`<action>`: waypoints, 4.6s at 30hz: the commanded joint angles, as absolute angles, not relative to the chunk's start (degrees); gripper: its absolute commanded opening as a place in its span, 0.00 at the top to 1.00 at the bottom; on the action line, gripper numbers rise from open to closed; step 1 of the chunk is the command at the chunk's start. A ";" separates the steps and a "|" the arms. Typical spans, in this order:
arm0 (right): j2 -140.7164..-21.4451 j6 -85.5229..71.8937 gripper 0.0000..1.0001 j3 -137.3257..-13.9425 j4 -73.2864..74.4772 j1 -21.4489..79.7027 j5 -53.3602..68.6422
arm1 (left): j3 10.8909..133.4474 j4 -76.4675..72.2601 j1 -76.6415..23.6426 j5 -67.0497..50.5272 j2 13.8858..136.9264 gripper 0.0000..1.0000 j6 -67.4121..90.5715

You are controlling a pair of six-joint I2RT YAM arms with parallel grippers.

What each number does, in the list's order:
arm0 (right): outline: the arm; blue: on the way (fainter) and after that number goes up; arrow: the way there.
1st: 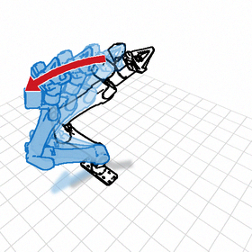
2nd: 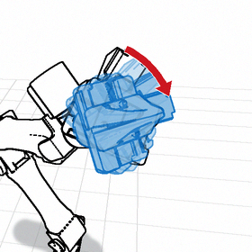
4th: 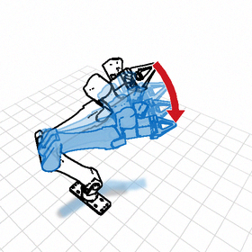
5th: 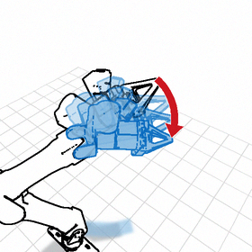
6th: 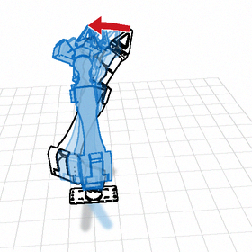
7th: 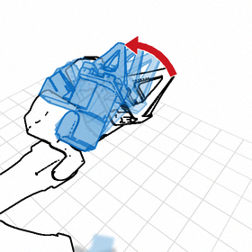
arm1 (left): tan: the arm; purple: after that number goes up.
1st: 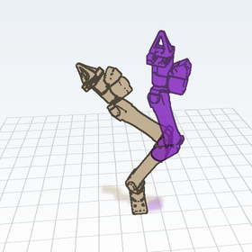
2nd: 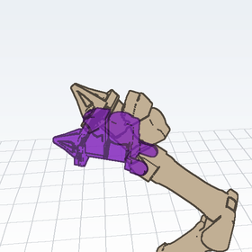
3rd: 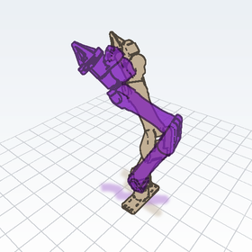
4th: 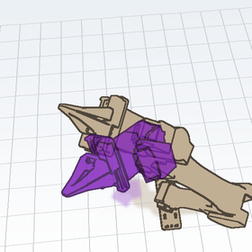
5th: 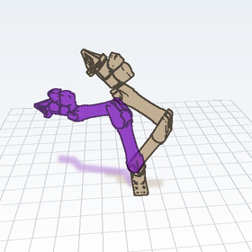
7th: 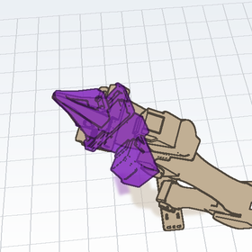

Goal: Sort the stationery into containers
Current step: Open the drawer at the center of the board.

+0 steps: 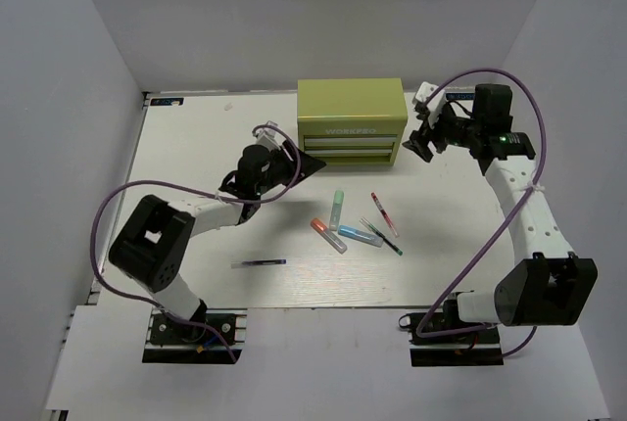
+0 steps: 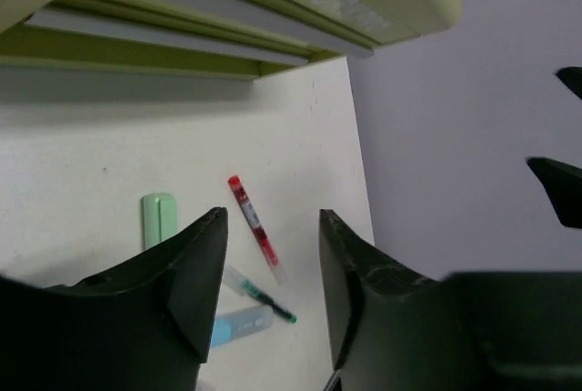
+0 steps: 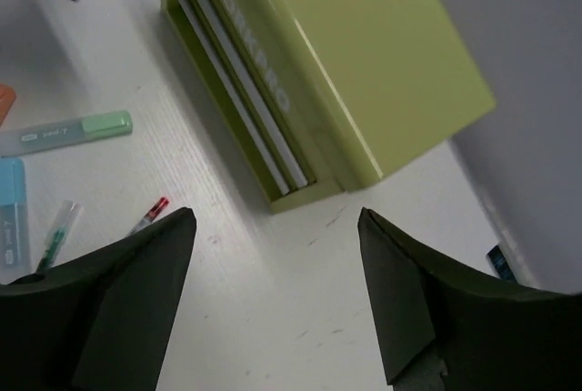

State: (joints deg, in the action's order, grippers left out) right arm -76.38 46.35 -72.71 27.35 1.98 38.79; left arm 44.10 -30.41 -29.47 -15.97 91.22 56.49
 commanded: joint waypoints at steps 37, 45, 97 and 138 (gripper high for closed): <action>-102.66 52.12 0.35 -99.58 31.90 15.20 26.54 | 58.18 -54.14 -37.09 18.27 116.19 0.46 79.54; -103.80 52.21 0.36 -100.63 32.61 15.29 25.31 | 58.71 -54.67 -38.75 23.81 118.30 0.49 82.26; -104.85 54.84 0.42 -99.49 34.80 15.21 24.26 | 61.08 -88.15 -39.29 25.31 131.31 0.78 81.56; -113.73 51.24 0.40 -108.10 40.70 16.35 15.56 | 44.74 -93.60 -44.73 22.06 124.80 1.00 78.93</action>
